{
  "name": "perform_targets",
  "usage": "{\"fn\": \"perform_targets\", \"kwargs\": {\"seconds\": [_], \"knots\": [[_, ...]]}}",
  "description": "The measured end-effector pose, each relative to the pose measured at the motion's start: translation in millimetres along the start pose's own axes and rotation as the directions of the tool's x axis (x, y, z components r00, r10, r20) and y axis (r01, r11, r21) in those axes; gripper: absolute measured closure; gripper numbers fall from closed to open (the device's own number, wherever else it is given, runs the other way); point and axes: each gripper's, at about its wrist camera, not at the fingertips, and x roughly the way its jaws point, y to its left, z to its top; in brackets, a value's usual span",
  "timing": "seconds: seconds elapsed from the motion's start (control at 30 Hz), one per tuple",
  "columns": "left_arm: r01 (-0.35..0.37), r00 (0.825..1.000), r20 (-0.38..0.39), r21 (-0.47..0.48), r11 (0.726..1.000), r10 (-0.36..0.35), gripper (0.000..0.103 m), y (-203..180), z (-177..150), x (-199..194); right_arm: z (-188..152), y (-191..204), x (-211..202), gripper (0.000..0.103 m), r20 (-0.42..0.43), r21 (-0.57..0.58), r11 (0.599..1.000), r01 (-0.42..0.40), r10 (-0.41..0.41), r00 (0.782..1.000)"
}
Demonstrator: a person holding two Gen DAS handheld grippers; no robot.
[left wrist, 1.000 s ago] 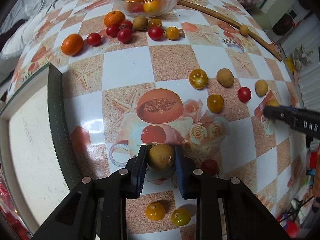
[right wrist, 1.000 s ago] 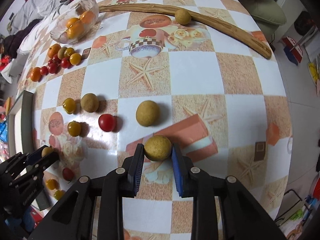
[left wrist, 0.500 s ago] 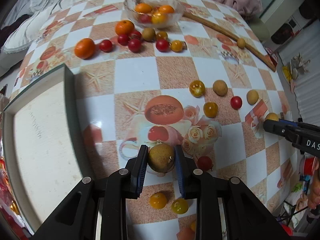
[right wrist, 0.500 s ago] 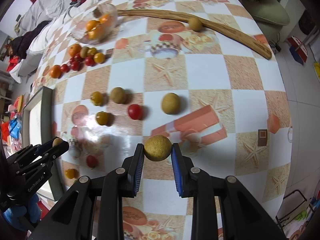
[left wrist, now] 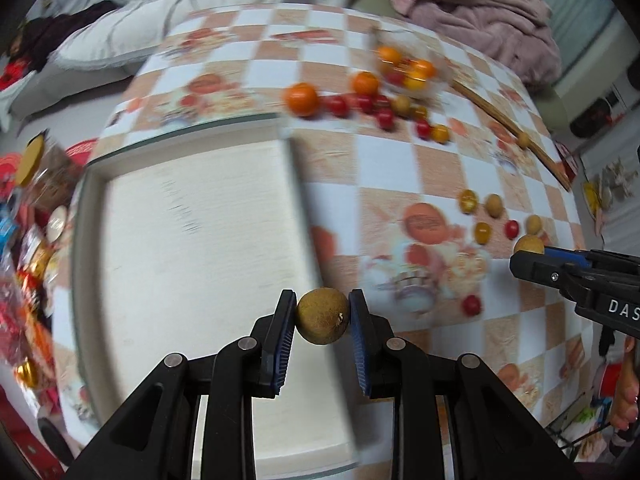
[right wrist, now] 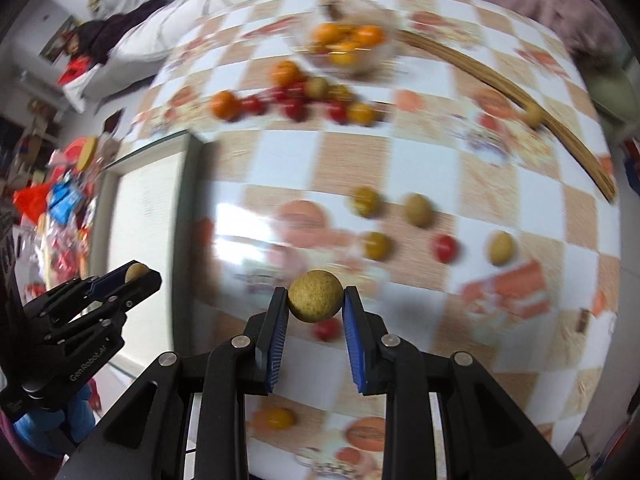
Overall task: Organize fruits
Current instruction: 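Carry both held brown fruits over the white tray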
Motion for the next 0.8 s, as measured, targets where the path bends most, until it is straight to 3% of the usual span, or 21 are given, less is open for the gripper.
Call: {"fn": "perform_targets", "kwargs": {"seconds": [0.43, 0.8], "knots": [[-0.146, 0.989, -0.056, -0.175, 0.974, 0.138, 0.075, 109.7, -48.4, 5.4, 19.1, 131.0, 53.8, 0.073, -0.101, -0.21, 0.973, -0.097, 0.077, 0.992], [-0.203, 0.977, -0.102, -0.163, 0.965, 0.189, 0.074, 120.6, -67.6, 24.3, 29.5, 173.1, 116.5, 0.073, -0.174, -0.29, 0.956, -0.052, 0.0, 0.985]]}}
